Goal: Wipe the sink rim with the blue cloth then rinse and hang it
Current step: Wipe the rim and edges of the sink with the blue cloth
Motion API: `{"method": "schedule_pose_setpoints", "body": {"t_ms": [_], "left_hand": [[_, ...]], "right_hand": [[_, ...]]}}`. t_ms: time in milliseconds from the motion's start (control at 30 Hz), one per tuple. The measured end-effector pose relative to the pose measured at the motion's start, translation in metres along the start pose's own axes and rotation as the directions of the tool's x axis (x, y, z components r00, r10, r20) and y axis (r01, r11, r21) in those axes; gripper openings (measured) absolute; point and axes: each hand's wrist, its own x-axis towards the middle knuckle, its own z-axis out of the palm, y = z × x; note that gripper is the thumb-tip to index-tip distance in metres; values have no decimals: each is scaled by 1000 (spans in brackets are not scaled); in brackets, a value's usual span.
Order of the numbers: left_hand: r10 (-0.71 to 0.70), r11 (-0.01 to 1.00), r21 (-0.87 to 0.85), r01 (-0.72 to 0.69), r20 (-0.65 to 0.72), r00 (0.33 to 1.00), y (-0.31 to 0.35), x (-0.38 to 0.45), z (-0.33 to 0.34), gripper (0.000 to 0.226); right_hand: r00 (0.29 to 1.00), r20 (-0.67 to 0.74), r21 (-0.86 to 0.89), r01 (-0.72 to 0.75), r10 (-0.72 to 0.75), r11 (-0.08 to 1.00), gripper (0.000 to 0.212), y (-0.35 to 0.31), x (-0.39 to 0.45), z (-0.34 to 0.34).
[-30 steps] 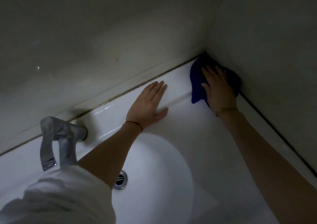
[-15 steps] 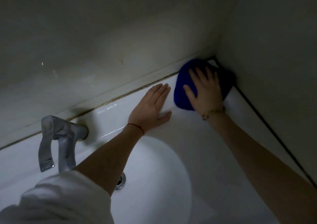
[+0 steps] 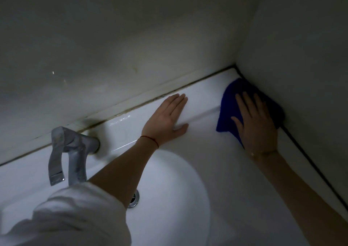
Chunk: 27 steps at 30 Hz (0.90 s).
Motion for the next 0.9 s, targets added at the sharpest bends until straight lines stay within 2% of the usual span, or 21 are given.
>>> {"method": "schedule_pose_setpoints", "body": {"t_ms": [133,367,467,667,767,900], "left_hand": [[8,1000,3,-8,-5,1000,-1,0,2,73],[9,1000,21,-9,8,1000,-3,0,4,74],[13,1000,27,-14,12,1000,-4,0,3,75],[18,999,39,-17,-9,1000,-5,0,6,74],[28,998,50,-27,-23,999,-4,0,7,73],[24,998,64,-22,-25,999,-4,0,7,73]], "right_hand": [[999,-48,-11,-1,1,1000,61,11,-32,1],[997,76,-49,-11,15,999,67,-4,17,3],[996,94,-28,-6,9,1000,67,5,-14,-7],[998,31,9,-49,49,999,69,34,-114,-20],[999,32,6,-37,37,999,68,31,-98,-19],[998,66,-20,-12,13,1000,66,10,-33,-10]]}}
